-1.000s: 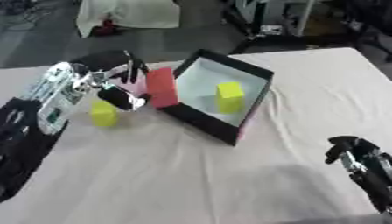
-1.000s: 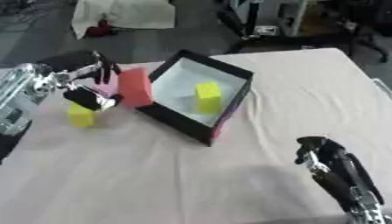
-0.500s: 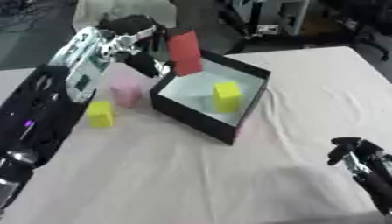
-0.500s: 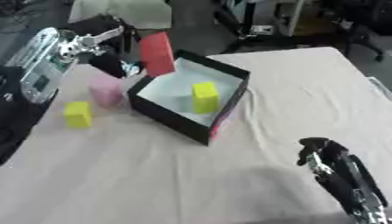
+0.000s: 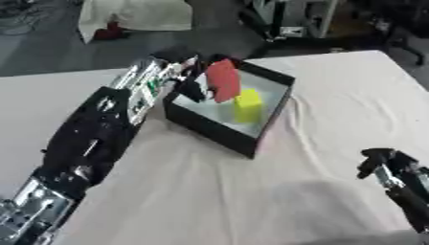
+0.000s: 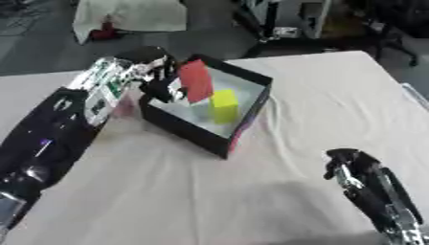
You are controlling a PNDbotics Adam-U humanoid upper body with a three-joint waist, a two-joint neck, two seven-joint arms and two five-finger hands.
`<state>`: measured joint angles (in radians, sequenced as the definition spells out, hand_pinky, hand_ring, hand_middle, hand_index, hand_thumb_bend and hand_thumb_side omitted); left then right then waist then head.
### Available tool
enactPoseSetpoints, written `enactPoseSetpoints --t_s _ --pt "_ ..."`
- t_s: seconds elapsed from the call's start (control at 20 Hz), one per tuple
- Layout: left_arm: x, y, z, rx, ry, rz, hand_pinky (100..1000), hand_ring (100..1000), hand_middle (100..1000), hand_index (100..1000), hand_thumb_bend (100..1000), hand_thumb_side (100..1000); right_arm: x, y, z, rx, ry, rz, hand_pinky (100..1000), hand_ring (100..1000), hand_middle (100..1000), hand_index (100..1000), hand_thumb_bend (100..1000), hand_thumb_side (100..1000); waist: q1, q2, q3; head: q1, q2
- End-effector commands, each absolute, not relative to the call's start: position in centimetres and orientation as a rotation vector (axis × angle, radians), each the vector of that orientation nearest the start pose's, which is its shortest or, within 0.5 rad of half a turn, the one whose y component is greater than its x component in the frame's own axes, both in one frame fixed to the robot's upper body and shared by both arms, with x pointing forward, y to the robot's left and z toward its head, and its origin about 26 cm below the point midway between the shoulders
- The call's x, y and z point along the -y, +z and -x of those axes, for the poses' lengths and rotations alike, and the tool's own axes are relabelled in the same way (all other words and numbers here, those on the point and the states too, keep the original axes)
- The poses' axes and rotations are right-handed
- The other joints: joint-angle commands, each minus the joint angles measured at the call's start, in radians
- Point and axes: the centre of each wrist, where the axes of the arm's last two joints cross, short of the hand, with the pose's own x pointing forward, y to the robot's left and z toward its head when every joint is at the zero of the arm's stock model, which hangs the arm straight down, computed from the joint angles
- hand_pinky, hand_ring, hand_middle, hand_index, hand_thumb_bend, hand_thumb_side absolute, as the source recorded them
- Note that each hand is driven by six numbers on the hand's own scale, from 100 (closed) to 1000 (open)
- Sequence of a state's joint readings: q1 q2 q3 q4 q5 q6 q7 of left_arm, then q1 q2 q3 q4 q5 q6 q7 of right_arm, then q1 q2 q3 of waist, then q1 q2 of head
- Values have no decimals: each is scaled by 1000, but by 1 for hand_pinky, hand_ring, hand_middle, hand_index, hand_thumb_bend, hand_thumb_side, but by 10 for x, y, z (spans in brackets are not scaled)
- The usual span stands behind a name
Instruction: Pick up objects on the table and place them in the box.
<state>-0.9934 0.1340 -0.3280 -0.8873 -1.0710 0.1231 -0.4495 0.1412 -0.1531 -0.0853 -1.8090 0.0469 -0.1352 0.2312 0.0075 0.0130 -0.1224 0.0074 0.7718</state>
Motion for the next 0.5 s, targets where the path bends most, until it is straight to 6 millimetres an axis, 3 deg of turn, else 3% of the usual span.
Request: enactPoseSetpoints --t_s 0.05,0.2,0.3,0.5 --pt "-114 151 -478 1235 -1609 -884 731 681 708 850 303 666 304 33 -238 1790 321 88 709 493 492 679 100 533 -17 -5 2 -1 -2" --pt "-119 140 -481 1233 -1612 -937 765 744 767 885 380 843 304 32 -238 1790 319 88 709 493 492 679 100 534 -18 -5 4 -1 -2" --pt "-122 136 -482 1242 -1604 -978 792 789 815 906 488 979 304 32 -238 1790 318 89 709 493 492 679 100 535 -18 -5 5 -2 -2" --pt "-129 140 -484 1288 -1569 -1058 807 825 857 917 542 1000 304 32 -238 1789 316 90 709 493 492 679 100 535 -18 -5 7 -3 -2"
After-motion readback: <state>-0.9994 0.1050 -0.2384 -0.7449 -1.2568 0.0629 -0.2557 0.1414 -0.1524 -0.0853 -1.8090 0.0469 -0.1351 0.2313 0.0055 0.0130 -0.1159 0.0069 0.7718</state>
